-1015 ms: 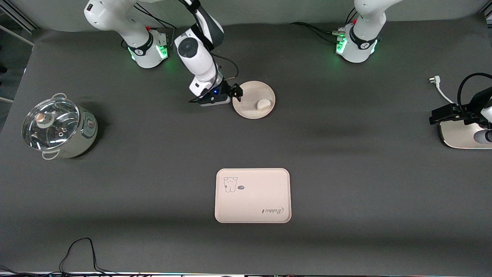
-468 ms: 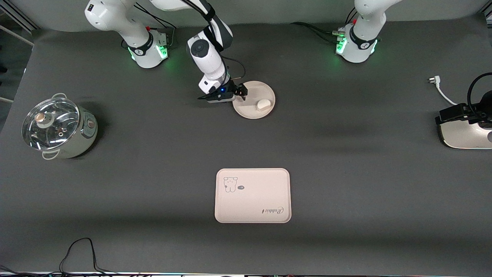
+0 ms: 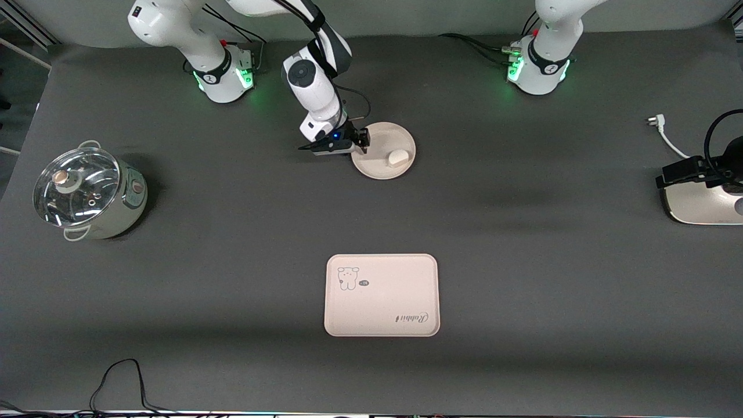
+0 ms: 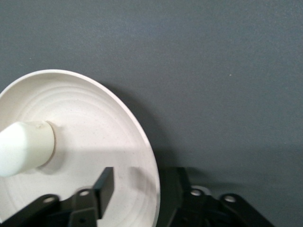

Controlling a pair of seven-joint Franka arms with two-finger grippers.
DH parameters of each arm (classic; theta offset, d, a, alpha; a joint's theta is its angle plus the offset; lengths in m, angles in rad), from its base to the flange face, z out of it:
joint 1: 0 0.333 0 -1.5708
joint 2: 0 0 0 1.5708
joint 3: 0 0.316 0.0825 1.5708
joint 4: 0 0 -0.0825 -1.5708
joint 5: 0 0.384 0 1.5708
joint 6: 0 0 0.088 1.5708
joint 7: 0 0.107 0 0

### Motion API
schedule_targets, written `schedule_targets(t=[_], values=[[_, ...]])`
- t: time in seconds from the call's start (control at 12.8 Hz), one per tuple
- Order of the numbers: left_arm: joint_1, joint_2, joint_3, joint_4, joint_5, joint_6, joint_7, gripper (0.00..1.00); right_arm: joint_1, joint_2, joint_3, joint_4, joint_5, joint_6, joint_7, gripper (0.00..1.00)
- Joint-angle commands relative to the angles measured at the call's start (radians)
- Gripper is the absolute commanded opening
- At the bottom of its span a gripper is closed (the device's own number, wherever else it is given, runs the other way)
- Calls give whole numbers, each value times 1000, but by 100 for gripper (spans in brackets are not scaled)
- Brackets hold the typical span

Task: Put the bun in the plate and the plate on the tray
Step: 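Reach the right gripper to the plate rim and grasp it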

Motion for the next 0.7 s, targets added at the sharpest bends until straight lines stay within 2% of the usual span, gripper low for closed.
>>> schedule_targets(t=[0.0, 0.08, 0.39, 0.62], values=[[4, -22, 2, -10, -14, 3, 13, 100, -4, -22, 1, -1, 33, -25, -25, 21], [-1, -22, 2, -9, -14, 3, 11, 100, -4, -22, 1, -1, 33, -25, -25, 13], [-1, -23, 2, -7, -12, 6, -10, 100, -8, -24, 1, -1, 33, -25, -27, 0], [-2, -22, 0, -6, -12, 10, -10, 100, -9, -60, 0, -1, 33, -40, -30, 0]])
